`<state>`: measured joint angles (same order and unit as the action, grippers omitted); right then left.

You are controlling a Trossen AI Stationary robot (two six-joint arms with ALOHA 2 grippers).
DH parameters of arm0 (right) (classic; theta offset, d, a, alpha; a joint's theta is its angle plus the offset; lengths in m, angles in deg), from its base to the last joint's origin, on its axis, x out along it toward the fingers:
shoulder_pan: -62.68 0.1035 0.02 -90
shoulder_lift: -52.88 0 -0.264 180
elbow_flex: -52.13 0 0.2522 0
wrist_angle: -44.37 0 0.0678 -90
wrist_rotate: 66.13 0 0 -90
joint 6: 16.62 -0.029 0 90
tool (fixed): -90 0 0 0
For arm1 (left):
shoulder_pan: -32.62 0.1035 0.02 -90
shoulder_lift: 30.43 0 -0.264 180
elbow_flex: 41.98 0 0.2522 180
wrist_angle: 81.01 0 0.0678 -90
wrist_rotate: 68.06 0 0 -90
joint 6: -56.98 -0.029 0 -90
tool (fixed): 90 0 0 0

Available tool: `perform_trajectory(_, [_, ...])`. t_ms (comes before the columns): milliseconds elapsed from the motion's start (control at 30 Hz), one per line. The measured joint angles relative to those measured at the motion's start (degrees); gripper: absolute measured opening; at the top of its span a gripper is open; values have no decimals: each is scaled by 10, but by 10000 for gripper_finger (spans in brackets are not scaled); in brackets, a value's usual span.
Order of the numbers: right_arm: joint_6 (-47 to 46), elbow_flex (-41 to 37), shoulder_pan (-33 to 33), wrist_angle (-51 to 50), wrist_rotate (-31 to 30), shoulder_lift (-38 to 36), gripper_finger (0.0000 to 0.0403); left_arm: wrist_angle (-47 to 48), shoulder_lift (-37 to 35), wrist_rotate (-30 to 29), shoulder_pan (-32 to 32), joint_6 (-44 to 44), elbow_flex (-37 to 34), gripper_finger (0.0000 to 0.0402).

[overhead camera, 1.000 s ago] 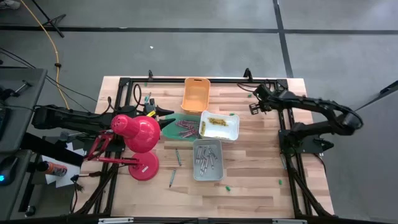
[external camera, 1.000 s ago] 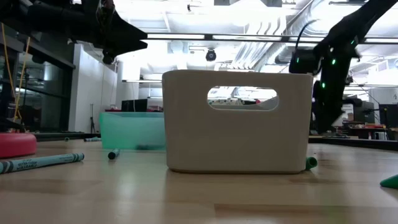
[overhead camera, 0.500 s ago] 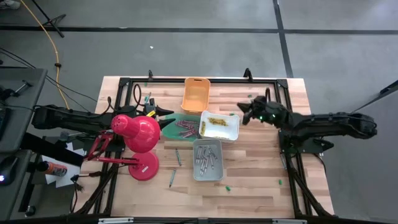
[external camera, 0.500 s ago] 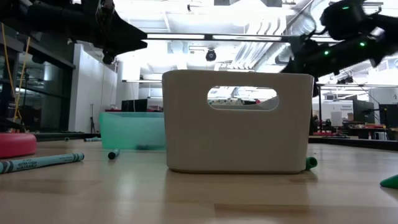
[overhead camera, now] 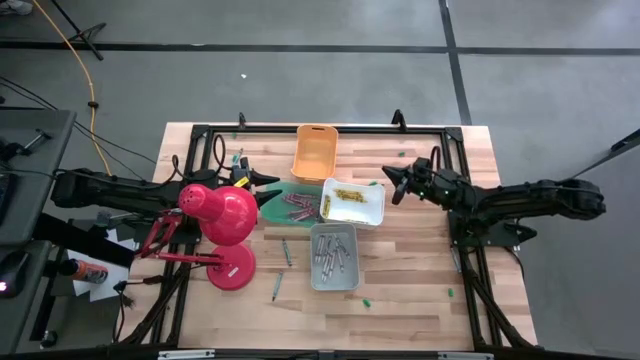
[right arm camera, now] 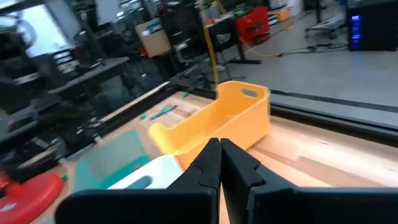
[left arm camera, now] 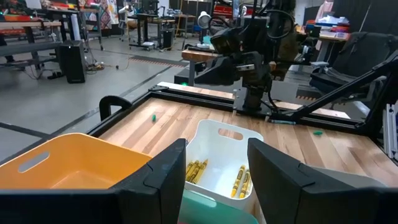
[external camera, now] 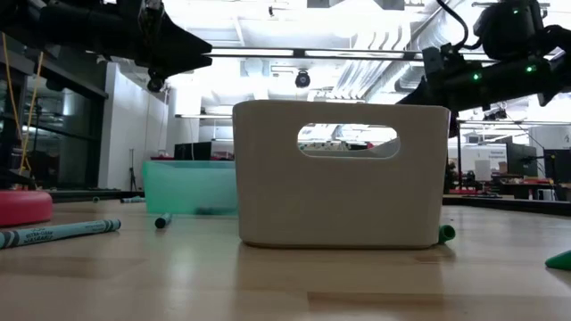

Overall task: Sort crayons
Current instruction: Put the blue crayon into the yellow bin

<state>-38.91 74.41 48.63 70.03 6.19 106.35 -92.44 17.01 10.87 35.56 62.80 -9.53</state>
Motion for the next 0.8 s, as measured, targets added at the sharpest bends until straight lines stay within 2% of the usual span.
perform_trajectory(100, [-6, 0, -11, -7, -11, 0, 0, 0, 0, 0, 0, 1, 0, 161])
perform_trajectory(167, [12, 8, -24, -44, 6, 0, 0, 0, 0, 0, 0, 2, 0, 161])
perform_trajectory(267, [40, 62, -54, -186, 24, 2, 7, -1, 0, 0, 0, 11, 0, 161])
perform_trajectory(367, [84, 146, -89, -358, 37, 23, 31, -14, 0, 0, 0, 15, 0, 161])
perform_trajectory(533, [150, 272, -144, -534, 141, 103, 99, -19, 0, 0, 0, 15, 0, 161])
perform_trajectory(667, [197, 329, -165, -582, 223, 193, 139, -17, 0, 0, 0, 15, 0, 161])
perform_trajectory(800, [213, 365, -168, -580, 218, 283, 154, -16, 0, 0, 0, 15, 0, 161])
